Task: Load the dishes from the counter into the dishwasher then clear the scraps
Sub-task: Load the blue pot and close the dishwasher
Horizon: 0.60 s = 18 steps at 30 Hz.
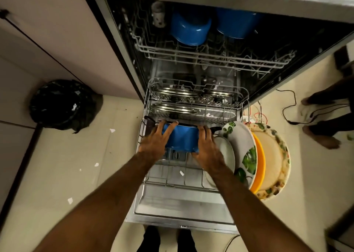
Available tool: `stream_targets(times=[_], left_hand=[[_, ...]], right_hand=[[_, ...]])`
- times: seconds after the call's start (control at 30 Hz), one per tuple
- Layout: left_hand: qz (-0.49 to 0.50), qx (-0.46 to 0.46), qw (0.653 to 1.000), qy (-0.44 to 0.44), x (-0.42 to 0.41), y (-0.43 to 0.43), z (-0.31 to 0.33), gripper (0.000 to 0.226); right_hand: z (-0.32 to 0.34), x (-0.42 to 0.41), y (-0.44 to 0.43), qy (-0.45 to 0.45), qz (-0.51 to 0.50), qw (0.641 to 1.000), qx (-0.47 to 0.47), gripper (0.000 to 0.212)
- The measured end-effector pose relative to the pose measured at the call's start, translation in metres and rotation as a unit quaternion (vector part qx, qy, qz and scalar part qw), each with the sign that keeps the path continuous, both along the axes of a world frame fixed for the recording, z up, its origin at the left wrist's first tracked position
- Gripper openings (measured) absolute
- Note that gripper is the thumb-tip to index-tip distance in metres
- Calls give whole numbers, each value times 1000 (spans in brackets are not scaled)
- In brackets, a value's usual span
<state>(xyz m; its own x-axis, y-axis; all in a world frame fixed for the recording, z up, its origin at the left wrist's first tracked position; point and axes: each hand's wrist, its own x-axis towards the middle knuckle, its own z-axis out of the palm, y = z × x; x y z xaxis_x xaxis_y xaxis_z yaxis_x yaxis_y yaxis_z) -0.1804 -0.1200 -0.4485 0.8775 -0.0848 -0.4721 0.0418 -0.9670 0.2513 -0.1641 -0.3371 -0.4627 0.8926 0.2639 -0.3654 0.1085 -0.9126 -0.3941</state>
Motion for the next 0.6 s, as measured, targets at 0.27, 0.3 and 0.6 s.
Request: stream_targets(times=[0.27, 0.3, 0.6], left_hand=[[45, -117, 992, -4, -14, 4, -5, 123], [47, -102, 993, -33, -24, 3, -6, 121], [-184, -21, 970, 155, -126, -32, -27, 42]], right_hand=[[12, -28, 3, 17, -20, 1000, 17, 101], [14, -38, 1, 19, -21, 999, 15, 95], [-17, -136, -50, 83, 154, 981, -89, 34]])
